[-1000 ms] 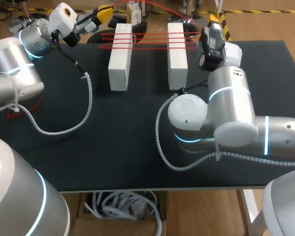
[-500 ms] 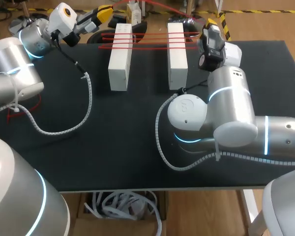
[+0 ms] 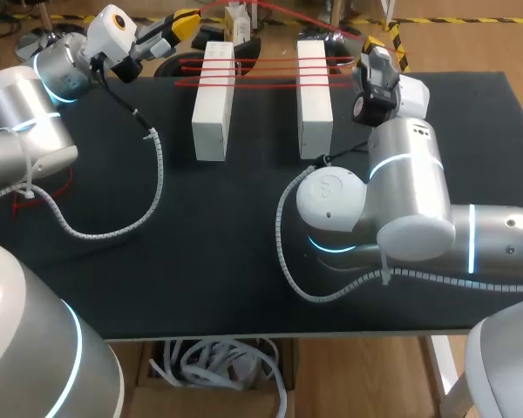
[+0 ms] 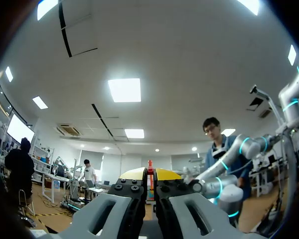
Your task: Grab the tape and strap the tape.
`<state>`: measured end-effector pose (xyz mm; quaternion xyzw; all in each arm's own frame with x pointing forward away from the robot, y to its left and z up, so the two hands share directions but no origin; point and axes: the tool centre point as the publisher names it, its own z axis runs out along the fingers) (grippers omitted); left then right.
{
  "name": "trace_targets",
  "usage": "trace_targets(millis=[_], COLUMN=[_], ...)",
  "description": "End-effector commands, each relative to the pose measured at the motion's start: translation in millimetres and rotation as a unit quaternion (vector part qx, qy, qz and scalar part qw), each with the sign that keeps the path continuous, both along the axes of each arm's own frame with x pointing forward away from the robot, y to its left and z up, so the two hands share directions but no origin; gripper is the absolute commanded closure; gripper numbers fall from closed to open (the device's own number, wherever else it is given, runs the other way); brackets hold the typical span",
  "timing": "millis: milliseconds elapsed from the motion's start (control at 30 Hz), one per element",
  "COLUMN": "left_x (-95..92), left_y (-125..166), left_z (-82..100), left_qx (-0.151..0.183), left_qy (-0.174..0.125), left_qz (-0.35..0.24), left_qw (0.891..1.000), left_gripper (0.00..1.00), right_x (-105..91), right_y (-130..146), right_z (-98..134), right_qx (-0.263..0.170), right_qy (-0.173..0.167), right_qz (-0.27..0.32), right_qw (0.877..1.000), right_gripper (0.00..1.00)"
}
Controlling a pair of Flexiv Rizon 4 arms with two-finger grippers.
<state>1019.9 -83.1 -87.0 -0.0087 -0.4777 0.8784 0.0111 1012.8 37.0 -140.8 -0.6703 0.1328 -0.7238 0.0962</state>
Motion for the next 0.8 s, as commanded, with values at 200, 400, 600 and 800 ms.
trace_targets(millis=[200,400,600,800], left_x=[1.2,1.9,3.0,2.2], left_y=[0.3,-0.2,0.8,2.5], left_z=[-1.1,-1.2,-4.7,-2.0], left_qx=[-0.001,0.094,0.316,0.463], left_qy=[-0.001,-0.013,-0.034,-0.054], left_qz=[-0.002,-0.018,-0.045,-0.049], left_qw=[1.000,0.995,0.947,0.884], left_gripper=[1.00,1.00,1.00,1.00], right_x=[-0.8,-0.8,-0.8,-0.8], right_y=[1.7,1.7,1.7,1.7], right_z=[2.4,2.4,2.4,2.4], right_qx=[-0.014,-0.014,-0.014,-0.014], right_qy=[0.005,0.005,0.005,0.005], right_qz=[0.002,0.002,0.002,0.002], right_qw=[1.000,1.000,1.000,1.000], right_gripper=[1.00,1.00,1.00,1.00])
